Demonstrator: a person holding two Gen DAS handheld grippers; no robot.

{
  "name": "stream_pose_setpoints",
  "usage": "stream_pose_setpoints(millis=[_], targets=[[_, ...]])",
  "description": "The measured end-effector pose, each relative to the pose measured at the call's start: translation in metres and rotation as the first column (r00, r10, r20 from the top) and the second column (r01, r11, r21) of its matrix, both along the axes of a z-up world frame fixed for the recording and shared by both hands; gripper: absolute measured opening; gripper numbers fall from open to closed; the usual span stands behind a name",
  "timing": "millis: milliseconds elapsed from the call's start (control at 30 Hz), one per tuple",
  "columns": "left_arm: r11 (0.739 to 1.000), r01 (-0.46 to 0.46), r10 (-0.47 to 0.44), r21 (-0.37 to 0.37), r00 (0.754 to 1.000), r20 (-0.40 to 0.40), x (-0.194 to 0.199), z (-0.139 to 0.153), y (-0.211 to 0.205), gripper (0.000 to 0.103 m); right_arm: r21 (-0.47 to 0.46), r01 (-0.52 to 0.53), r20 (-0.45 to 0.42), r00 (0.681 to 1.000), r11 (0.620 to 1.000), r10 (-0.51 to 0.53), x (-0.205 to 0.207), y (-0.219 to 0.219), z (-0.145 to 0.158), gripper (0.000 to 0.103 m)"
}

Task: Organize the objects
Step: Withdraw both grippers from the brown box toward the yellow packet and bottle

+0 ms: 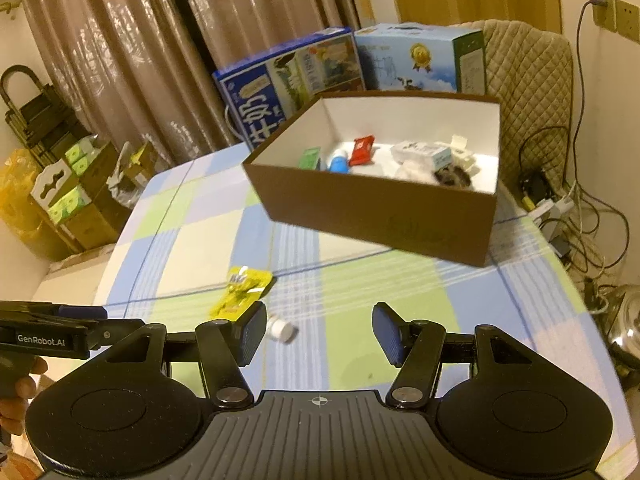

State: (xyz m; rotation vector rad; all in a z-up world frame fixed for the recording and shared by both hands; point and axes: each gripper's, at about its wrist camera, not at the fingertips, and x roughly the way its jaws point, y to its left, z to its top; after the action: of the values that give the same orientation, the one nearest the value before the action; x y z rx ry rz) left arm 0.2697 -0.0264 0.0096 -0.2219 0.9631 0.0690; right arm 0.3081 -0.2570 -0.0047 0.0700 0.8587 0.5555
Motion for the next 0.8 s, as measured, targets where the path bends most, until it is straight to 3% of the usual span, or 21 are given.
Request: stream_pose_setpoints(millis=[367, 800], targets=[[1.0, 0.003, -0.002, 0.021, 0.999, -0.034, -0.026, -0.013, 0.007, 0.093, -0.032, -0.053, -0.048, 0.998, 0.998, 0.052, -0.028, 0.024, -0.022, 0.056], [1.0, 0.009, -0.007, 0.028, 0.998, -0.07, -0.027, -0.027, 0.011, 0.093, -0.076, -0.098, -0.088, 0.992, 0.992, 0.092, -0.032, 0.045, -0.041, 0.056]])
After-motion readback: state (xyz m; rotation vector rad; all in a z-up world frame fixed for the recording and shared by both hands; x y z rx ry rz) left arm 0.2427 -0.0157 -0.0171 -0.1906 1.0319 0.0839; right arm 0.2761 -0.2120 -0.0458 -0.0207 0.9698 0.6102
